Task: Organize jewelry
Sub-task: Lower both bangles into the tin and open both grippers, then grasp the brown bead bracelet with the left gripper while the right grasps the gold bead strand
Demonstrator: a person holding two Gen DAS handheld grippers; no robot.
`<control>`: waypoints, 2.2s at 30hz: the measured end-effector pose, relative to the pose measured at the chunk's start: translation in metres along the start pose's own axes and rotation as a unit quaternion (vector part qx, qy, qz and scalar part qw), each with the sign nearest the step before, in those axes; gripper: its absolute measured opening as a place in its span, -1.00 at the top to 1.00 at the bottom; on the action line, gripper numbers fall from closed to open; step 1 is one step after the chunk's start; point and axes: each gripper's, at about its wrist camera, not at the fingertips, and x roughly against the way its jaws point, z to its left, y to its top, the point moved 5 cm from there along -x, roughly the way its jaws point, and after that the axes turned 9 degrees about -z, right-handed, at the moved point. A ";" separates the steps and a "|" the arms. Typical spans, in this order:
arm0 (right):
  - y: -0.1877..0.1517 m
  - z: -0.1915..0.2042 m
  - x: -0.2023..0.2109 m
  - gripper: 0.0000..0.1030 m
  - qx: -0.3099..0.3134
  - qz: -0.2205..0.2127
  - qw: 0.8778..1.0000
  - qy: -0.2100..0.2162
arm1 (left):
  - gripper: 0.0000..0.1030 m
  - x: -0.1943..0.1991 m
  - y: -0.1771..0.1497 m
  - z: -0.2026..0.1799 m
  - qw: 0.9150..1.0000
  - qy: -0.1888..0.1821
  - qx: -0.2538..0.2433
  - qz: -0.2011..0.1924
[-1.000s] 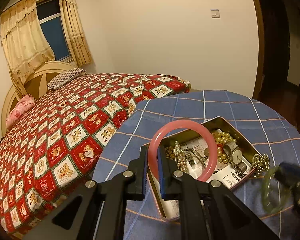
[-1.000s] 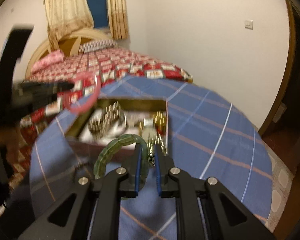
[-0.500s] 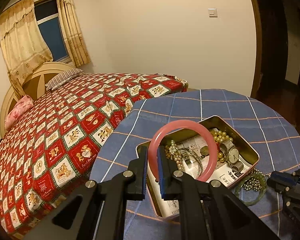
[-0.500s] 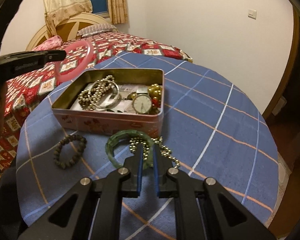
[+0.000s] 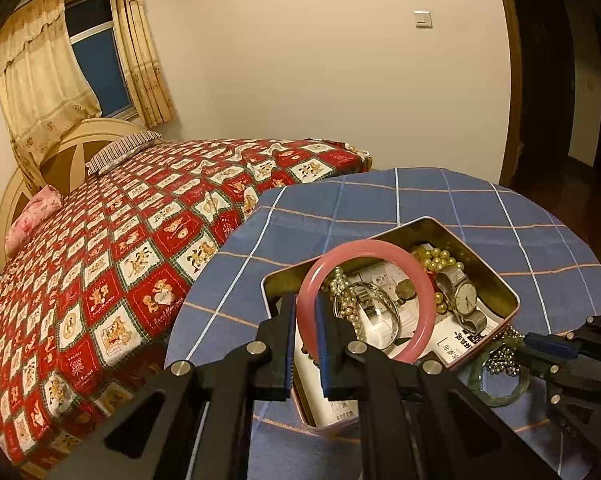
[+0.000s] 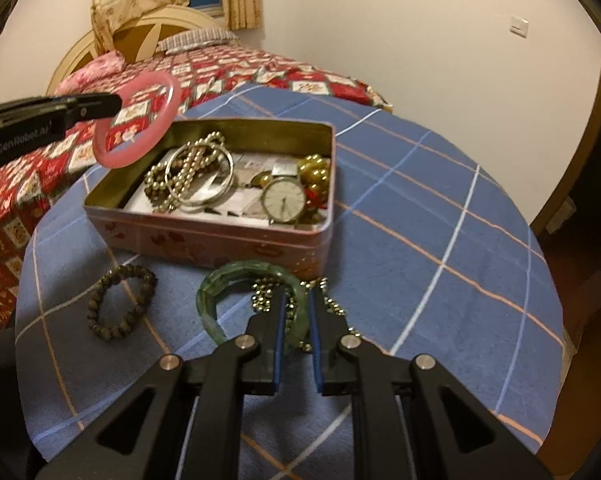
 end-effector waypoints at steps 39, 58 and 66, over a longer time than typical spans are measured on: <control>0.078 -0.021 0.003 0.09 -0.010 -0.083 0.995 -0.062 | -0.54 -0.026 -0.007 0.019 0.999 0.047 -0.006 0.007; -0.001 -0.007 0.003 -0.21 -0.021 -0.009 0.999 -0.034 | -0.53 0.034 -0.086 0.004 0.999 0.033 0.013 0.038; -0.008 -0.009 -0.010 -0.25 -0.024 0.018 0.999 -0.036 | -0.53 0.019 -0.104 -0.021 0.998 0.014 -0.011 0.067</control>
